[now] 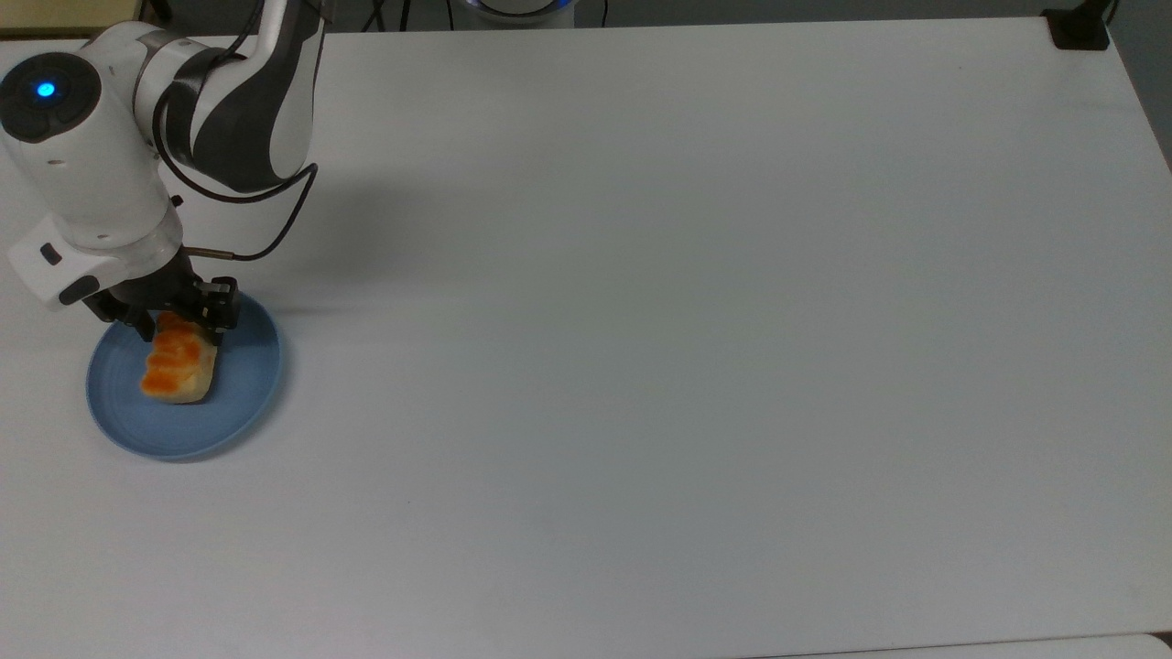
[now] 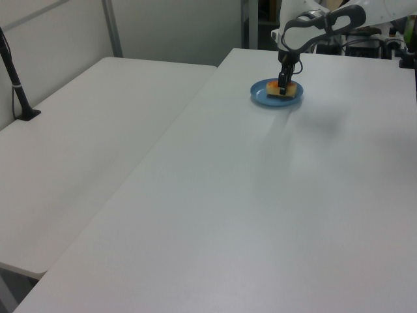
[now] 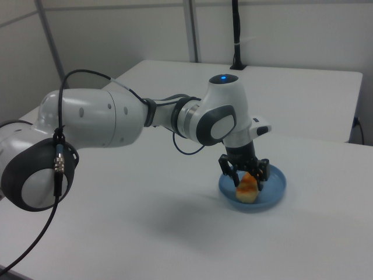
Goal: Put the bread onto the plate
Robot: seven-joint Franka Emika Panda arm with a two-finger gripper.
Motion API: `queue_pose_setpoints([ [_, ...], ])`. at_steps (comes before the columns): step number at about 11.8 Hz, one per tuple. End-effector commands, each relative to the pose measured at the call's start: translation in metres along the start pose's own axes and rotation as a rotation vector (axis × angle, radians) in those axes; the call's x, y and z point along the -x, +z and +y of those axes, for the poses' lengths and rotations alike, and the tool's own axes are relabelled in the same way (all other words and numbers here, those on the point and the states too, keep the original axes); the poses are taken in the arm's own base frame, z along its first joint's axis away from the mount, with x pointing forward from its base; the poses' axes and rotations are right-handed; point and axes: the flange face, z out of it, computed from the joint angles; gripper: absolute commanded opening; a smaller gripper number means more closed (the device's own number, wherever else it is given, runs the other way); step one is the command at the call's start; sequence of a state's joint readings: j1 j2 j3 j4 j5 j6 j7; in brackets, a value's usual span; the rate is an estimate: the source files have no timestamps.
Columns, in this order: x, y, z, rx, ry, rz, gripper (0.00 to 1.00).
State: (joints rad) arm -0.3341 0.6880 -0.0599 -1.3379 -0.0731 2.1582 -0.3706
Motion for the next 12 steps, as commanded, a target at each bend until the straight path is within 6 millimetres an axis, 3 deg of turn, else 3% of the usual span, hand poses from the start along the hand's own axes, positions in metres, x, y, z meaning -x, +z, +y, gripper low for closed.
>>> queue_pose_setpoints([
  [1, -0.004, -0.009, 0.001, 0.033, 0.006, 0.015, 1.0],
  [3, -0.004, -0.044, 0.005, 0.037, 0.077, 0.053, 1.0],
  [4, -0.003, -0.077, 0.008, 0.04, 0.121, 0.089, 1.0],
  [5, 0.005, -0.091, 0.006, 0.019, 0.151, 0.068, 1.0],
  [8, 0.031, -0.184, -0.003, -0.054, 0.345, 0.032, 1.0],
  [10, 0.042, -0.214, -0.018, -0.074, 0.401, -0.014, 1.0],
  [12, 0.06, -0.27, -0.046, -0.119, 0.494, -0.035, 1.0],
])
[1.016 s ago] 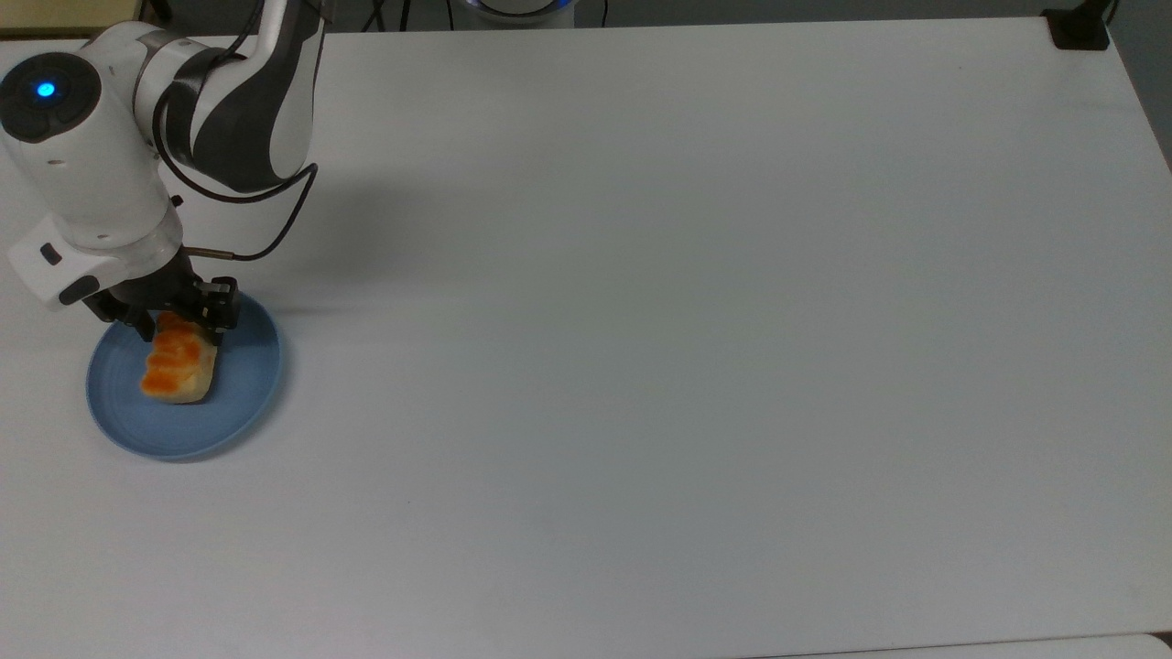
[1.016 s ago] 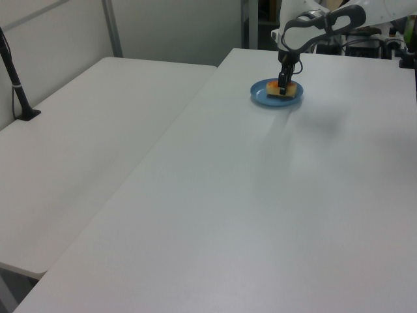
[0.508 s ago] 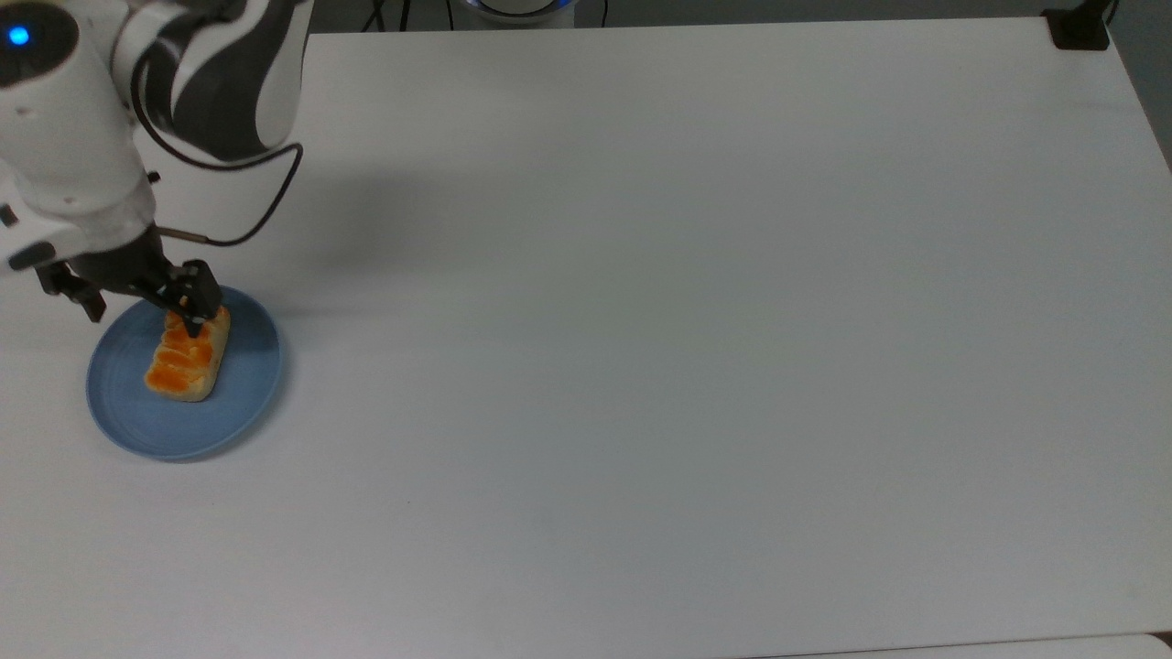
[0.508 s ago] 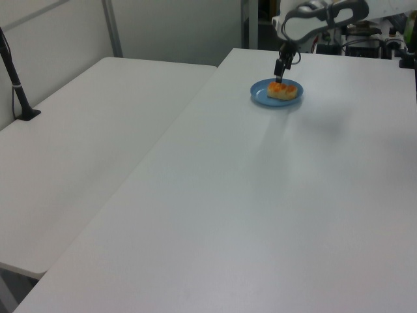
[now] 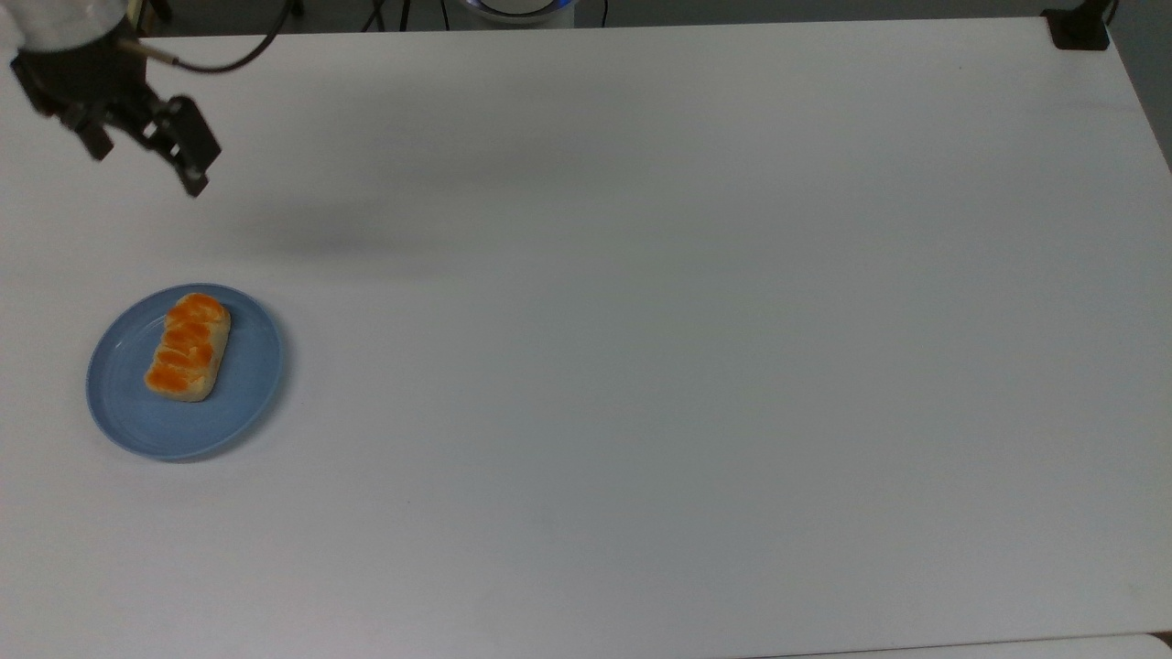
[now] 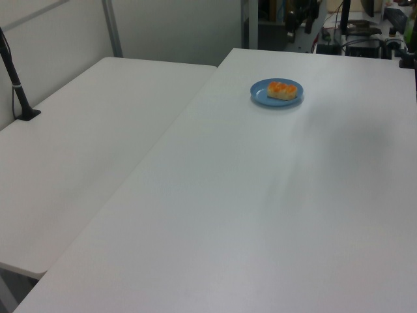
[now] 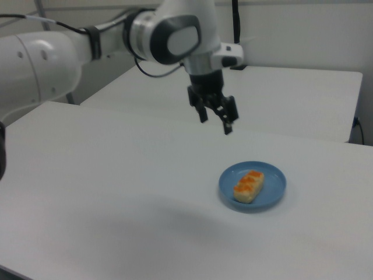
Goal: Put the bread onto the plate
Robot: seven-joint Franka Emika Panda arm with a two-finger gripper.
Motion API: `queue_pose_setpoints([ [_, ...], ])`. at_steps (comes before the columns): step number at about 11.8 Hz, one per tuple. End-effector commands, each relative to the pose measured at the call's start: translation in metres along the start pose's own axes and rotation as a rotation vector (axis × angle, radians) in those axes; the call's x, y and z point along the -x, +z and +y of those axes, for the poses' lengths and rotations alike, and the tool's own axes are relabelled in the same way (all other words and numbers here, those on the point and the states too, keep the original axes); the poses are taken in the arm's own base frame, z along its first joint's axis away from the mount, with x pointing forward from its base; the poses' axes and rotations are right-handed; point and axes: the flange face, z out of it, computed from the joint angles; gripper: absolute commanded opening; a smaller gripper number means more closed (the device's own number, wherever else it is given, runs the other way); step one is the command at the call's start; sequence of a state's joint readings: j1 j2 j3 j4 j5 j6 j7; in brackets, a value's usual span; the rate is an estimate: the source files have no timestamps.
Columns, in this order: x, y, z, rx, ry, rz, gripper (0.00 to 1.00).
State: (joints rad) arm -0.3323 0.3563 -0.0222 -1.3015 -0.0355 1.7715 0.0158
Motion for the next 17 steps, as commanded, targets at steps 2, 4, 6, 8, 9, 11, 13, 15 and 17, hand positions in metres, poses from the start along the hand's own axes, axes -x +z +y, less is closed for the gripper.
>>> queue_pose_setpoints([
  [2, 0.066, -0.084, -0.053, -0.071, 0.123, -0.059, 1.0],
  [4, 0.095, -0.092, -0.092, -0.068, 0.075, -0.072, 1.0],
  [6, 0.122, -0.102, -0.13, -0.061, -0.02, -0.07, 1.0],
  [8, 0.13, -0.11, -0.139, -0.071, -0.153, -0.054, 1.0],
  [9, 0.134, -0.108, -0.151, -0.07, -0.21, -0.056, 1.0],
  [11, 0.137, -0.102, -0.164, -0.01, -0.34, -0.054, 1.0],
  [13, 0.137, -0.086, -0.166, 0.03, -0.419, -0.076, 1.0],
  [15, 0.136, -0.085, -0.163, 0.027, -0.415, -0.076, 1.0],
  [17, 0.134, -0.084, -0.163, 0.024, -0.412, -0.067, 1.0],
])
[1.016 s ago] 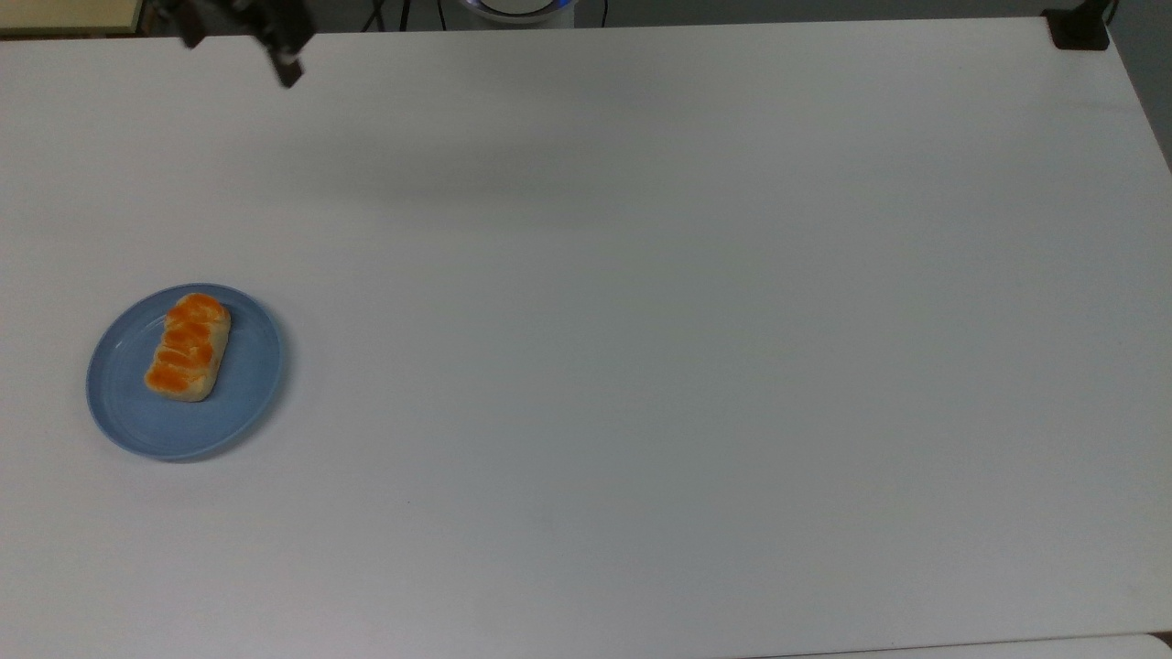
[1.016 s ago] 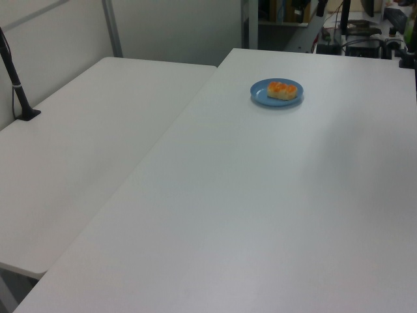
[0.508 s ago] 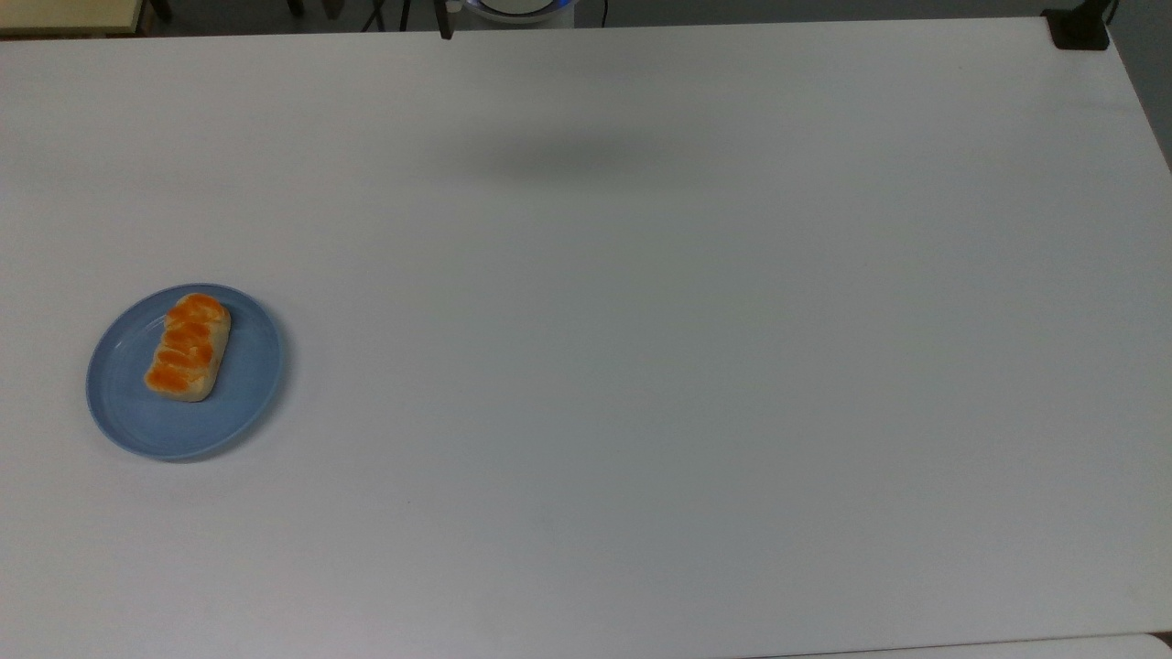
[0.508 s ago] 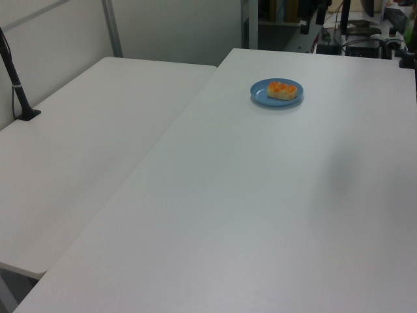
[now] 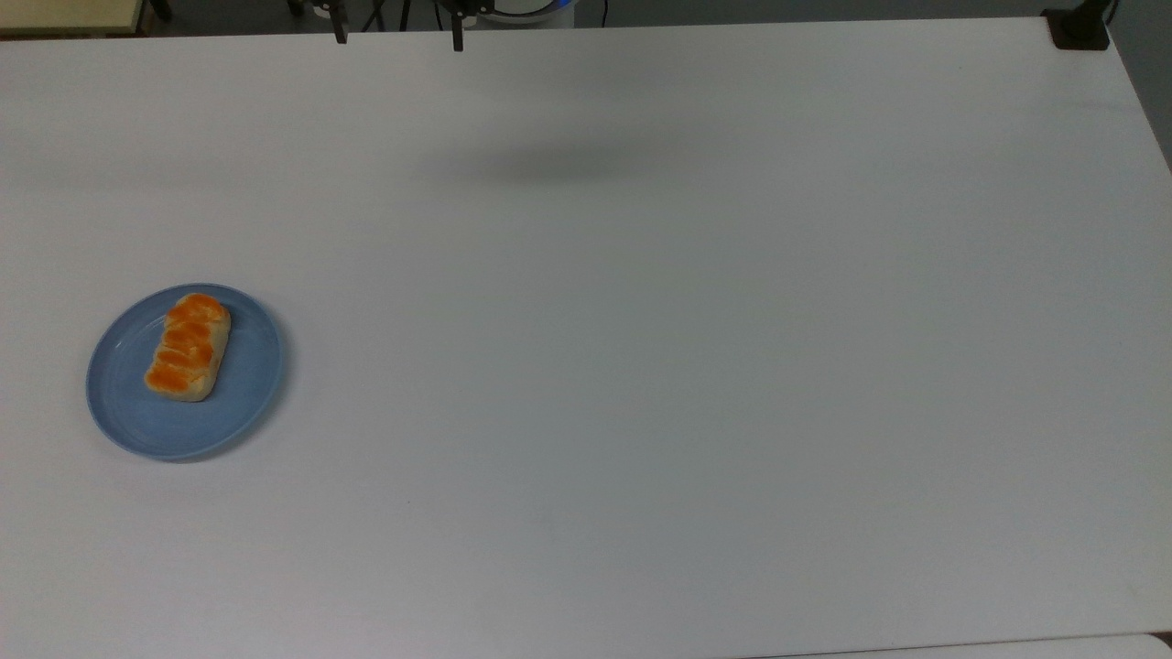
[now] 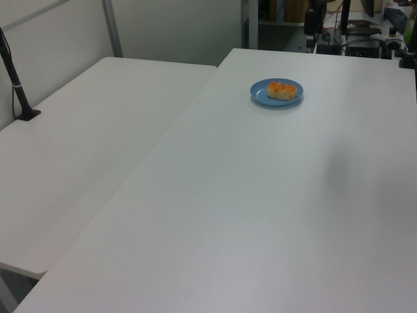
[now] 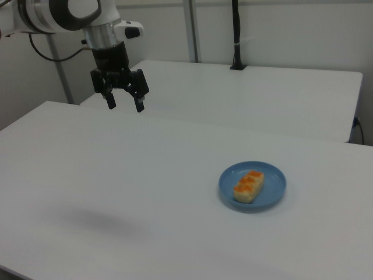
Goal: Put the bread onto the plate
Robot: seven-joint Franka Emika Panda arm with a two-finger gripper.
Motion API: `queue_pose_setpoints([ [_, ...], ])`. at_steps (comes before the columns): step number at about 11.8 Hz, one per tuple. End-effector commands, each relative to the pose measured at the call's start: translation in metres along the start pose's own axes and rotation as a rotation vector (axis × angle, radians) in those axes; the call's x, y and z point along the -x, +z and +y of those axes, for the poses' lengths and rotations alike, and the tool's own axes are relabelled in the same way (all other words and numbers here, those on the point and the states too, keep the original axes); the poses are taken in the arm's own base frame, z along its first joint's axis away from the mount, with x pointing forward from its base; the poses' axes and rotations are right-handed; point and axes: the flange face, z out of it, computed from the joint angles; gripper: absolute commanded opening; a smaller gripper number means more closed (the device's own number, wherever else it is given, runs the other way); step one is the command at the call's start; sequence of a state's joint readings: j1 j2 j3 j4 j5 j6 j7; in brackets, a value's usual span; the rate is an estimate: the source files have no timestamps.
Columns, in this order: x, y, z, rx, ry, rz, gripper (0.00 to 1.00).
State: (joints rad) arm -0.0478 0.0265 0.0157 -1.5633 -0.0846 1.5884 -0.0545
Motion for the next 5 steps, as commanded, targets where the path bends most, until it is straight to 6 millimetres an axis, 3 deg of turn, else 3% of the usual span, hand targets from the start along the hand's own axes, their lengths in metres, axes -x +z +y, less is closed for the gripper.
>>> queue_pose_setpoints([
  [1, 0.0019, 0.0003, 0.0019, 0.01, -0.016, 0.034, 1.0],
  [5, -0.0001, 0.001, 0.0, 0.009, -0.013, 0.041, 1.0],
])
